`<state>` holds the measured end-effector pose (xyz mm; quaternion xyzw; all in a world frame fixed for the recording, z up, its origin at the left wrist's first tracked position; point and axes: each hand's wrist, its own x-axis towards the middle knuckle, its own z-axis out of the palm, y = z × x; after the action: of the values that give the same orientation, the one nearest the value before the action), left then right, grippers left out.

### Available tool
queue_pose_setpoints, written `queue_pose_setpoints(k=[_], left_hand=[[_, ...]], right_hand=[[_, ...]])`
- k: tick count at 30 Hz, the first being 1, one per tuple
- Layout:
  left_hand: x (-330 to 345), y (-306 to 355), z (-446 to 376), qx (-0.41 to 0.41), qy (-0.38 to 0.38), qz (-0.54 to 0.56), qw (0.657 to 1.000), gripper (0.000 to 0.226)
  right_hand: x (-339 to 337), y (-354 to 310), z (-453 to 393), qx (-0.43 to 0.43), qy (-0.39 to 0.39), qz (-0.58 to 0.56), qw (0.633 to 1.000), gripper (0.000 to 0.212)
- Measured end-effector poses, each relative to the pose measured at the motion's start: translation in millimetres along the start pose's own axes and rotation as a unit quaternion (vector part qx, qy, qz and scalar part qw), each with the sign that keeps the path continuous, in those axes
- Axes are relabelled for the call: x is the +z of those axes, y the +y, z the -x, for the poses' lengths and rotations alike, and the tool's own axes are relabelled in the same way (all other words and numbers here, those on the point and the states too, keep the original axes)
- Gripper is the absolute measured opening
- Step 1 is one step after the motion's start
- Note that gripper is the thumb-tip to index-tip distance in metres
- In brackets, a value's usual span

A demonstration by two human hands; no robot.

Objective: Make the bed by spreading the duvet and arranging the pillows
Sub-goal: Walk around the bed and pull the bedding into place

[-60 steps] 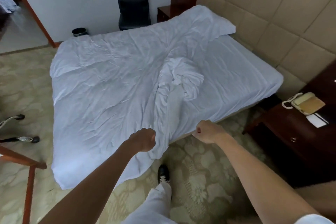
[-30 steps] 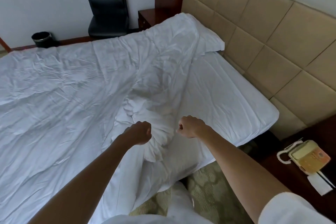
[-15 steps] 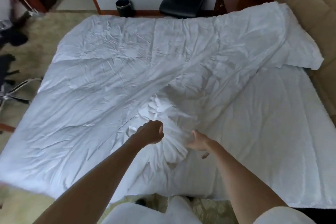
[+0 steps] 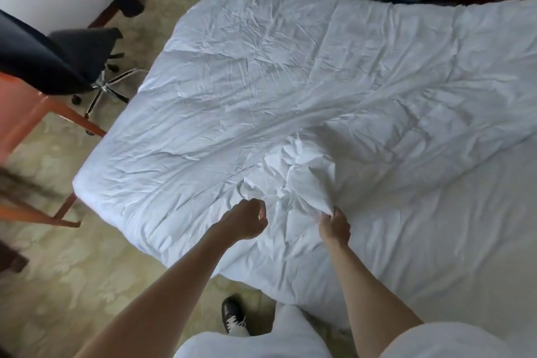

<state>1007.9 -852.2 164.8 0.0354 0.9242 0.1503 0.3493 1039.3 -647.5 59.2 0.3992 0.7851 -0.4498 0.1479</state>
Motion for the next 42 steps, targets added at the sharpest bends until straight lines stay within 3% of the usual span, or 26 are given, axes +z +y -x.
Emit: queue_pose_setpoints(k=[2,5,7,9,11,14,17,20,23,26,28,30,31,33,36,39,42], left_hand=[[8,2,1,0.004,-0.006,0.026,1.000,0.031],[22,12,9,0.002,-0.030,0.045,0.999,0.113],[31,19,13,0.002,-0.014,0.069,0.997,0.135],[39,28,15,0.002,0.008,0.093,0.996,0.141],[43,40,18,0.006,0.022,0.154,0.988,0.133],[52,65,27,0.058,0.013,0.352,0.934,0.081],[54,94,54,0.125,-0.002,0.474,0.871,0.037],[56,108,84,0.145,-0.017,0.552,0.821,0.032],[62,113,112,0.132,-0.020,0.567,0.813,0.013],[69,112,135,0.104,-0.012,0.605,0.790,0.018],[76,110,152,0.093,-0.023,0.637,0.765,0.023],[88,110,171,0.073,-0.046,0.661,0.746,0.019],[93,111,182,0.062,-0.059,0.672,0.735,0.018],[102,113,202,0.056,-0.081,0.684,0.723,0.021],[111,109,218,0.080,-0.089,0.680,0.723,0.025],[109,105,227,0.126,-0.097,0.689,0.707,0.032],[109,104,233,0.157,-0.118,0.726,0.659,0.048]], right_hand=[[-8,-22,4,-0.008,-0.012,-0.012,1.000,0.035],[-29,-47,18,-0.035,-0.025,-0.052,0.998,0.030],[-53,-56,30,-0.056,-0.026,-0.108,0.992,0.020],[-81,-60,46,-0.069,-0.025,-0.168,0.983,0.014],[-107,-58,61,-0.069,-0.014,-0.239,0.969,0.011],[-133,-49,89,-0.057,0.007,-0.363,0.930,0.012],[-145,-34,108,-0.073,0.037,-0.413,0.907,0.020],[-145,-1,125,-0.078,0.085,-0.358,0.927,0.026],[-131,49,158,-0.001,0.109,-0.292,0.950,0.037],[-109,86,202,0.133,0.034,-0.297,0.945,0.073],[-90,99,228,0.221,-0.072,-0.382,0.894,0.098],[-72,101,251,0.240,-0.174,-0.551,0.780,0.090],[-65,101,262,0.227,-0.197,-0.620,0.725,0.084],[-60,103,276,0.200,-0.127,-0.723,0.649,0.066],[-68,106,291,0.167,-0.028,-0.776,0.608,0.011],[-86,111,299,0.138,0.002,-0.785,0.605,0.025],[-104,124,306,0.088,0.019,-0.793,0.602,0.023]])
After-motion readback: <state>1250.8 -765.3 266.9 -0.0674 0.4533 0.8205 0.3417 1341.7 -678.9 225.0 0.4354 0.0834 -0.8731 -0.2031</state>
